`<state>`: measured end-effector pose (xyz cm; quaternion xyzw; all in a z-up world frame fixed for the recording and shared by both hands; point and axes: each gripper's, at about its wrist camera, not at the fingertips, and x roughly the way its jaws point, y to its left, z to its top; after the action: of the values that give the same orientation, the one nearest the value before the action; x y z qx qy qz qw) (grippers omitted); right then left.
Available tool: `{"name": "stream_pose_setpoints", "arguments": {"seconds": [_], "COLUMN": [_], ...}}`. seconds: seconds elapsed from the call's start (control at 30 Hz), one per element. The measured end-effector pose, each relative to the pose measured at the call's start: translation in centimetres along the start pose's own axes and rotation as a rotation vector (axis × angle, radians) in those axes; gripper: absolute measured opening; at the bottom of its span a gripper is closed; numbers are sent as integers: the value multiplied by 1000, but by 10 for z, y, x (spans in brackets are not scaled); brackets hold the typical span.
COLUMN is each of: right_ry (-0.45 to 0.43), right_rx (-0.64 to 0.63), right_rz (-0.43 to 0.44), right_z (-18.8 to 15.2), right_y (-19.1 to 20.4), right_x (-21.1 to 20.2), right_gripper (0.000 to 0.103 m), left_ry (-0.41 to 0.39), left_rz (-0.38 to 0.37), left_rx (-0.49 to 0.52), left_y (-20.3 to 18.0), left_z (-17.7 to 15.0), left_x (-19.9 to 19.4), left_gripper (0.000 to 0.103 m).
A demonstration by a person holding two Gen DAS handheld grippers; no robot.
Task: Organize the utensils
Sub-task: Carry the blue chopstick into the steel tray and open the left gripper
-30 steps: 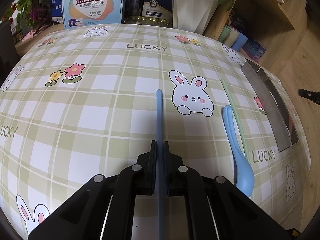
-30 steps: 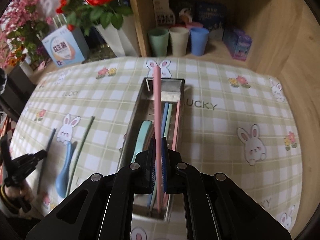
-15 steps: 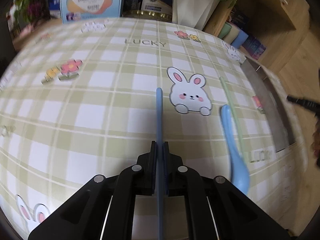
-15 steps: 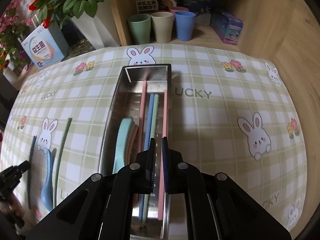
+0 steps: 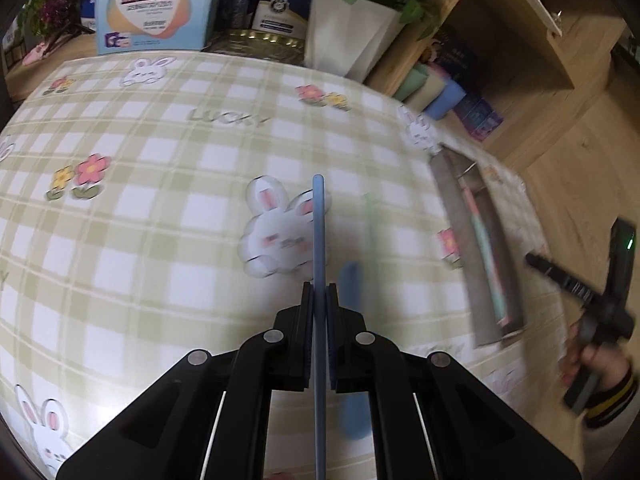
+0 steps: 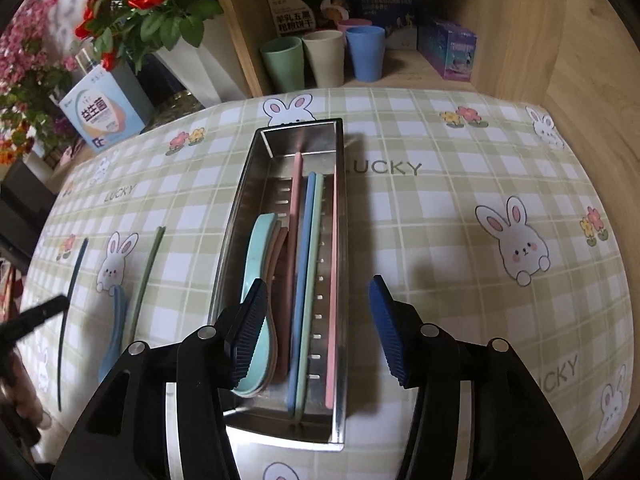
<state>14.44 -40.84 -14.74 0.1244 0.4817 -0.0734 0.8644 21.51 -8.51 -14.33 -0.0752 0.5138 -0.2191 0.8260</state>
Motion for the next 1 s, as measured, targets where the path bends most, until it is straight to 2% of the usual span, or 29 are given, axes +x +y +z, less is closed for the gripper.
{"name": "stream_pose_setpoints", "arguments": {"seconds": [0.1, 0.23, 0.27, 0.3, 0.47, 0.6, 0.83, 1.0], "right_ry": [2, 3, 8, 6, -3, -8, -18, -22], "right_rx": [21, 62, 77, 85, 145, 181, 224, 243], "right_rz": [11, 27, 32, 35, 45, 56, 66, 65], "right_z": [-2, -7, -9, -10, -17, -21, -26, -28], "right_y": [-11, -27, -33, -36, -60, -74, -92, -97], "right_x": [1, 2, 3, 3, 2, 1, -3, -4], "right_gripper": [56, 74, 85, 88, 88, 88, 88, 88], "left_ry": [13, 31, 37, 47, 83, 118, 180, 202], "left_rz": [-40, -84, -89, -99, -125, -98, -47, -54], "left_rx": [-17, -5, 2, 7, -1, 15, 23, 55], "left_y": [-35, -86, -98, -116, -171, -202, -215, -218], "left_z": [16, 29, 31, 35, 43, 44, 45, 47], "left_x": [12, 34, 40, 50, 88, 121, 158, 168], "left_gripper": [6, 6, 6, 6, 6, 6, 6, 9]}}
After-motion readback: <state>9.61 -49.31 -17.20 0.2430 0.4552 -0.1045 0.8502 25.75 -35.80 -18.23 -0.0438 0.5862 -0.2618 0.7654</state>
